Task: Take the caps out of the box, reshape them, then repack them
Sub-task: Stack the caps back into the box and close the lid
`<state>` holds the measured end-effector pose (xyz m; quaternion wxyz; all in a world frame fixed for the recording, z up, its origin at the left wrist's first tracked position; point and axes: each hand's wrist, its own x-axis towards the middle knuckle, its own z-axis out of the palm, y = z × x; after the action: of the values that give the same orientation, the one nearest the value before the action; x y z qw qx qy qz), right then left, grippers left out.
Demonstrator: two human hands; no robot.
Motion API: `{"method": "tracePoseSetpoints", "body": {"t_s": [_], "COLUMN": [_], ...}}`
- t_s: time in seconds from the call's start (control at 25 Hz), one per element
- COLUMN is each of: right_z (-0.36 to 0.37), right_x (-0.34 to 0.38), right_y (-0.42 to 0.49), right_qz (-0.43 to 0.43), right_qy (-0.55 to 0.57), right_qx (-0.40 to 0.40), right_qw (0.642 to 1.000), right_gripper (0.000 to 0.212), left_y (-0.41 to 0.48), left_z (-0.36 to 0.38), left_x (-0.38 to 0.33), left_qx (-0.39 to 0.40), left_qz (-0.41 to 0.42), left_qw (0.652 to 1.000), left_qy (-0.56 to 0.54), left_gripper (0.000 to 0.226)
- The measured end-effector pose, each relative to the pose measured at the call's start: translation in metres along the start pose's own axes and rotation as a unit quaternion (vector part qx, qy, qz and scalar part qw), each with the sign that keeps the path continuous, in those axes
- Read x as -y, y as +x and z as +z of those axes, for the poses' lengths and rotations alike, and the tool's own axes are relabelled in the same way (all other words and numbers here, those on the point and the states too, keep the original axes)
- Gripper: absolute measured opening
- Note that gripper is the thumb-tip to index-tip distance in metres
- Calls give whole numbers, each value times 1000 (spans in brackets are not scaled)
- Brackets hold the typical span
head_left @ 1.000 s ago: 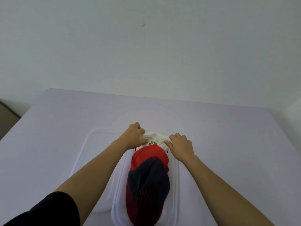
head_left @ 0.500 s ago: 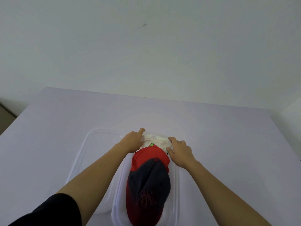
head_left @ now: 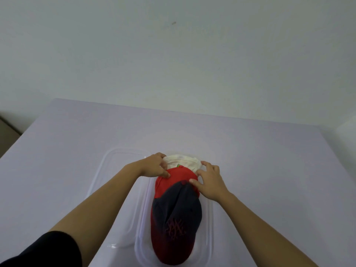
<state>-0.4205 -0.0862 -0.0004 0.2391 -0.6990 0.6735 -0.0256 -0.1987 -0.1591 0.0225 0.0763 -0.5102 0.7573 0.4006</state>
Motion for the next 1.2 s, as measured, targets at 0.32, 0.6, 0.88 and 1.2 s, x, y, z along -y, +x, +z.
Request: {"method": "tracePoseSetpoints", "body": {"t_s": [0.32,0.6,0.88,1.2], "right_z": [9,19,25,73], "right_x": [3,-4,5,10], "right_y": [-10,-33,-45,-84], "right_qz": [3,-52,-10,125], "right_qy": [166,150,225,374], "right_qx": [-65,29,-63,-76], "right_qw": [984,987,972,916], "right_gripper": [32,33,72,61], "left_y": [-18,-41,-51,-91], "left_z": [8,35,51,81], "left_x": [0,9,33,137], "left_qx": [-105,-26,-267,-311], "left_qz": [23,58,15,-408], "left_qw": [994,994,949,849], "left_qy": [-26,-90,-169,-126], "left_gripper": [29,19,17,94]}}
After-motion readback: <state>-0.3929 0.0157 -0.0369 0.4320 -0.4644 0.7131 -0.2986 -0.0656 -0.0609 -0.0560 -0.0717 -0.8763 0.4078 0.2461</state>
